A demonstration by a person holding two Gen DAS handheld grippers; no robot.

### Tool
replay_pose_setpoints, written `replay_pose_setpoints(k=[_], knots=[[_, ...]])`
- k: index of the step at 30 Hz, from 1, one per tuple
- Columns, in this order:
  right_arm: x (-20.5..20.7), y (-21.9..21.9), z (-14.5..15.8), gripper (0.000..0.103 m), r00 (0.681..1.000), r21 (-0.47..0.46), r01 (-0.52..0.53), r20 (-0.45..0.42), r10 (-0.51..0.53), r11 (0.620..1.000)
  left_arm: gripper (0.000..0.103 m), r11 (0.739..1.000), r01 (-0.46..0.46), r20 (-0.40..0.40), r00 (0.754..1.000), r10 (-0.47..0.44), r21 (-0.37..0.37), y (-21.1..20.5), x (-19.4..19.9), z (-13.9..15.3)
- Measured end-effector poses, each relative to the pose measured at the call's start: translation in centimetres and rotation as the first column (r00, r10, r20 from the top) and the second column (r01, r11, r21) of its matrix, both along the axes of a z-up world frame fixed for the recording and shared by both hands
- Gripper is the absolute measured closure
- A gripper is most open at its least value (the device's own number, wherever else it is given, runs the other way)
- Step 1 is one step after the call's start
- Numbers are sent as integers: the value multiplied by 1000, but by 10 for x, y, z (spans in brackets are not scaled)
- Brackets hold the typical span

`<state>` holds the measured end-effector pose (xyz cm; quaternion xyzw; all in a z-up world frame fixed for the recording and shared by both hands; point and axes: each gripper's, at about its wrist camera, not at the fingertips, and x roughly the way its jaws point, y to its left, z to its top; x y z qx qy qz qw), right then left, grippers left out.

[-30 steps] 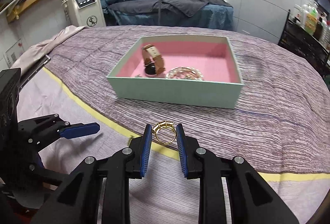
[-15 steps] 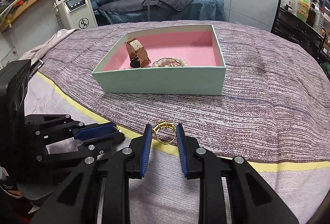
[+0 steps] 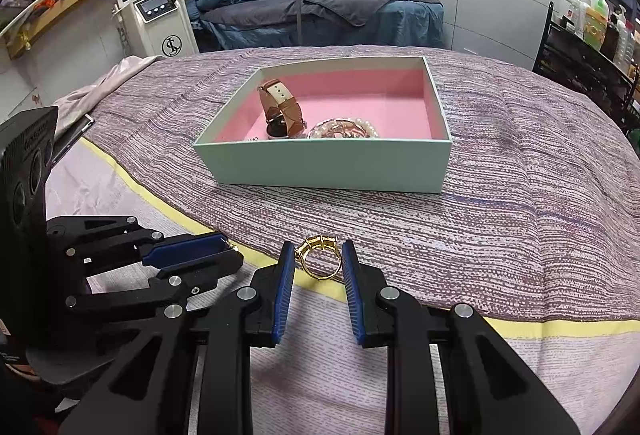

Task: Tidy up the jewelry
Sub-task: 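Carry the pendant with the left tool while the right tool carries the ring into the box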

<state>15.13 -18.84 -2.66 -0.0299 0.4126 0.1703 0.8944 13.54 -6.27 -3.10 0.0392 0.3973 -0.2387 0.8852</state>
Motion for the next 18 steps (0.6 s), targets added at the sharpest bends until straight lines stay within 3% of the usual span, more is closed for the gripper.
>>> replay_pose_setpoints(k=[10, 18], knots=[[24, 11, 27, 80, 998, -17, -27, 59, 28, 999, 88, 999, -42, 51, 998, 43, -16, 15, 29, 31], [64, 18, 37, 80, 998, 2, -14, 56, 14, 1000, 88, 999, -50, 30, 998, 51, -18, 11, 76, 40]])
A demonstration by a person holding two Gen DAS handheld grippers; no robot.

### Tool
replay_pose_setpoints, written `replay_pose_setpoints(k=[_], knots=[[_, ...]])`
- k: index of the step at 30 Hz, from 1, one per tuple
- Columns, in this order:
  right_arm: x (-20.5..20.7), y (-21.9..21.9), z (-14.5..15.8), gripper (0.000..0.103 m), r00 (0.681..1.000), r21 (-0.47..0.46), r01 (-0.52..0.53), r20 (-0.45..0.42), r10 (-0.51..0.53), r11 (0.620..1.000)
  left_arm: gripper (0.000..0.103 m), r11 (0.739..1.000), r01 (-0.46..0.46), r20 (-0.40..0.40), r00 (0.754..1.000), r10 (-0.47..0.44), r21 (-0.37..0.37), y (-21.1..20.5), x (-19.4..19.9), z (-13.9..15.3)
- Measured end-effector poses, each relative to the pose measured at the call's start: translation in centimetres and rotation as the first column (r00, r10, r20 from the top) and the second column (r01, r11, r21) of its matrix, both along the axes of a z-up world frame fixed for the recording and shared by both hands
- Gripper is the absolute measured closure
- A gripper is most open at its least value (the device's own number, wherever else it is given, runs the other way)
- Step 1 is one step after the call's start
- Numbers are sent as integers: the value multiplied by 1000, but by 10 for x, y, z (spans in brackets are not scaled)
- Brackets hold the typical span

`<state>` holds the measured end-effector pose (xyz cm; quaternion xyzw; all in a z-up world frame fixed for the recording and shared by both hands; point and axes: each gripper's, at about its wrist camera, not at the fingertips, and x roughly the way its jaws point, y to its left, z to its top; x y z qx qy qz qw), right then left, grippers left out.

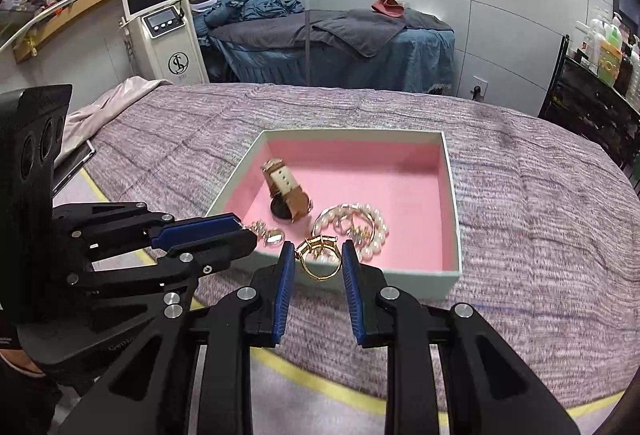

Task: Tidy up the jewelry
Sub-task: 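Carry the pendant with the left tool while the right tool carries the ring into the box, then open both tools to drop the pendant and ring in the box and withdraw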

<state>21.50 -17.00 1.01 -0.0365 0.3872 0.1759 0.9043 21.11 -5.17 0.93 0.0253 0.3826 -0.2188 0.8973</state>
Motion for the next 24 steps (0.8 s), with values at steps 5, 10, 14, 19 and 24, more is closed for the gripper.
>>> replay_pose_setpoints(k=[5, 10, 14, 19, 24], knots=[[26, -5, -6, 80, 999, 1, 35, -38, -35, 999, 88, 1000, -4, -48, 999, 4, -2, -3, 22, -8], [45, -4, -16, 80, 997, -40, 39, -69, -42, 998, 88, 1000, 2, -75, 997, 0, 23, -8, 36, -17], [54, -2, -26, 80, 995, -56, 39, -93, -44, 998, 88, 999, -1, -94, 996, 5, 39, -11, 43, -25], [58, 3, -35, 80, 993, -75, 30, -112, -38, 997, 88, 999, -6, -91, 996, 10, 46, -12, 46, -29], [58, 2, -41, 79, 993, -72, 35, -113, -43, 997, 88, 998, -6, -66, 998, 11, 65, -12, 42, -28]])
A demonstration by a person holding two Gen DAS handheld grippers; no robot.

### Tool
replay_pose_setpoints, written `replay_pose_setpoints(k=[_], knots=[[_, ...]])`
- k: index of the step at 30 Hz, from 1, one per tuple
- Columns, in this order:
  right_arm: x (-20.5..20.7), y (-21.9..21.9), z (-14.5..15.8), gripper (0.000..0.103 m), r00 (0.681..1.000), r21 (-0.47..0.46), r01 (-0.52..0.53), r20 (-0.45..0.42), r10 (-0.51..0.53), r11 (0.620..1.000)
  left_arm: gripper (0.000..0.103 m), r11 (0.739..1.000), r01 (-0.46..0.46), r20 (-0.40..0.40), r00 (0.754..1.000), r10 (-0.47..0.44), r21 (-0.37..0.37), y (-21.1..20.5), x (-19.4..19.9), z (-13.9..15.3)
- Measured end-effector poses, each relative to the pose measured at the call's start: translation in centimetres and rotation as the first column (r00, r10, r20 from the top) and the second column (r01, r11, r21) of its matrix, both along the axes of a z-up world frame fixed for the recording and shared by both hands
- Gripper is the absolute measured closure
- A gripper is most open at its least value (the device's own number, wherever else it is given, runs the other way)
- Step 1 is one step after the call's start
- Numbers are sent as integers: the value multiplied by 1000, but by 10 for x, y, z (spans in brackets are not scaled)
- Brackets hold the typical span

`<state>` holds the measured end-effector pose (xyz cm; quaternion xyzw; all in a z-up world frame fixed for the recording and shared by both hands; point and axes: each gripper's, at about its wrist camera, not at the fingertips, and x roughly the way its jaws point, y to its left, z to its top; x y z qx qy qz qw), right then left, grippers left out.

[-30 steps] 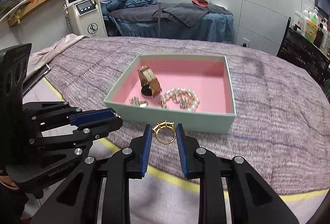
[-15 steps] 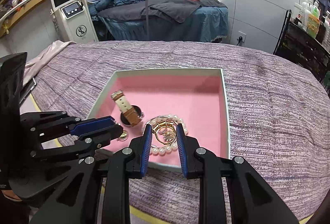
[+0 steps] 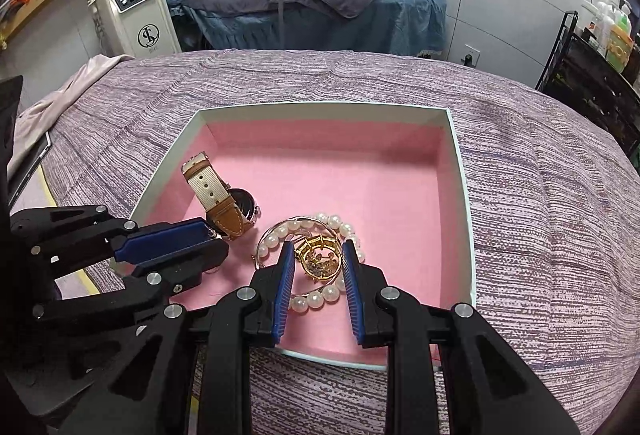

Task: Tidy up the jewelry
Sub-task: 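Open both tools to drop the pendant and ring in the box and withdraw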

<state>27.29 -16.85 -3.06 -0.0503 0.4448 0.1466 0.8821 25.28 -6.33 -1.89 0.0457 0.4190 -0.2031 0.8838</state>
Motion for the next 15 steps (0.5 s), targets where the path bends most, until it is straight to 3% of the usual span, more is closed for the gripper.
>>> replay_pose_setpoints(k=[4, 7, 9, 11, 15], knots=[[-2, -1, 2, 74, 1000, 14, -5, 13, 5, 1000, 86, 1000, -22, 19, 1000, 22, 12, 4, -4, 1], [-8, -3, 8, 68, 999, 18, 2, 38, -3, 1000, 71, 999, -37, 40, 999, 36, 14, 7, -11, 4], [-12, -4, 13, 65, 998, 20, 7, 60, -8, 1000, 53, 999, -46, 64, 997, 45, 13, 11, -17, 8], [-18, -8, 20, 58, 996, 36, 20, 82, -23, 999, 43, 998, -58, 89, 994, 57, 6, 16, -25, 13], [-31, -14, 31, 48, 990, 26, 52, 132, -55, 998, 30, 996, -83, 142, 987, 80, 20, 26, -41, 23]])
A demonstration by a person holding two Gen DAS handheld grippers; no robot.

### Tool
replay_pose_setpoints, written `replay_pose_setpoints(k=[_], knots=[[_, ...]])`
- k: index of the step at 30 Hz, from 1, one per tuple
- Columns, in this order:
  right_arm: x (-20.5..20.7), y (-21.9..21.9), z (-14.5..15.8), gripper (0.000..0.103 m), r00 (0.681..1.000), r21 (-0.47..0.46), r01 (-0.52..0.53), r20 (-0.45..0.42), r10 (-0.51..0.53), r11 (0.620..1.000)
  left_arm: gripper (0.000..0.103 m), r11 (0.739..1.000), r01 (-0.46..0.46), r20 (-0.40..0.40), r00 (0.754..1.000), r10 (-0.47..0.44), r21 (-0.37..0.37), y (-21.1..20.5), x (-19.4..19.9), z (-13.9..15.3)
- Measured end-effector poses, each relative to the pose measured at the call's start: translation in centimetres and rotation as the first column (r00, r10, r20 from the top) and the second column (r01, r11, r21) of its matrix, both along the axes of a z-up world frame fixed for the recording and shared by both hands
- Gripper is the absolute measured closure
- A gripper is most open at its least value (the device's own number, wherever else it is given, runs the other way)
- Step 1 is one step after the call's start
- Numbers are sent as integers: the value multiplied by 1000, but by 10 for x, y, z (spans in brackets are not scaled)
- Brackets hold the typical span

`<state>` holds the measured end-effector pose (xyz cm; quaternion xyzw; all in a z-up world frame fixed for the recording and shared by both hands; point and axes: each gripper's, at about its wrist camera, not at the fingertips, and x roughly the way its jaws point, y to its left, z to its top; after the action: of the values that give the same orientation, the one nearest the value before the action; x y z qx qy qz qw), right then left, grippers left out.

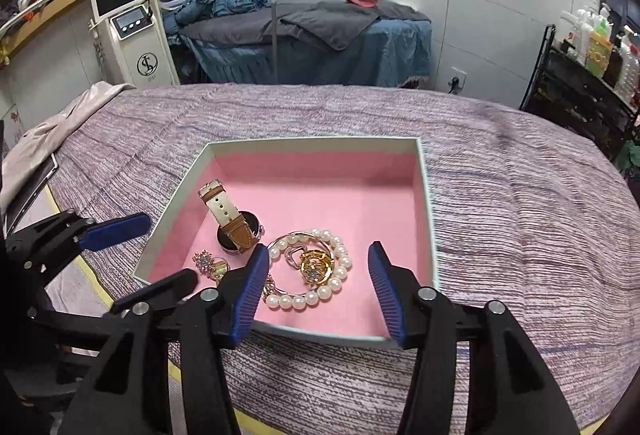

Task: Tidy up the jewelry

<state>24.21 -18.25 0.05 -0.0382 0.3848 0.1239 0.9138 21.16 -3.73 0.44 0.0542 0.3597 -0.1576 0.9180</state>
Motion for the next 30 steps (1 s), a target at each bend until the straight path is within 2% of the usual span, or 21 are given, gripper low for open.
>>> replay_pose_setpoints(k=[1, 2, 3, 4, 5, 8, 12, 16, 18, 25, 28, 30], knots=[[-5, -2, 3, 42, 1000, -3, 12, 14, -12, 1000, 27, 1000, -16, 23, 1000, 16, 5, 4, -7, 4], [-10, -4, 6, 38, 999, -6, 30, 29, -30, 1000, 20, 1000, -29, 42, 999, 29, 4, 7, -12, 7], [-16, -7, 9, 29, 998, -5, 47, 47, -47, 999, 13, 999, -45, 65, 997, 45, -1, 11, -20, 10], [-23, -9, 13, 19, 996, 0, 62, 67, -62, 998, 10, 998, -58, 85, 995, 59, -5, 15, -27, 13], [-30, -11, 16, 16, 993, 6, 75, 87, -75, 997, 7, 997, -73, 106, 992, 74, -8, 19, -34, 15], [-54, -14, 20, 7, 987, 14, 94, 131, -95, 995, 6, 992, -122, 168, 978, 125, -33, 30, -59, 22], [-89, -16, 24, 7, 974, 22, 94, 205, -96, 995, 6, 987, -142, 214, 965, 154, -72, 39, -94, 23], [-132, -14, 24, 7, 950, 38, 84, 299, -92, 996, 6, 979, -171, 312, 930, 197, -110, 43, -138, 23], [-151, -11, 23, 7, 938, 41, 77, 337, -87, 996, 6, 978, -164, 339, 920, 198, -126, 42, -157, 23], [-212, -6, 21, 7, 886, 36, 88, 454, -95, 995, 6, 980, -142, 343, 922, 182, -139, 33, -213, 14], [-226, -6, 21, 7, 882, 41, 97, 460, -104, 994, 6, 973, -162, 322, 923, 209, -166, 35, -226, 11], [-234, -7, 19, 7, 881, 49, 97, 460, -109, 994, 6, 965, -182, 327, 915, 237, -189, 38, -234, 10]])
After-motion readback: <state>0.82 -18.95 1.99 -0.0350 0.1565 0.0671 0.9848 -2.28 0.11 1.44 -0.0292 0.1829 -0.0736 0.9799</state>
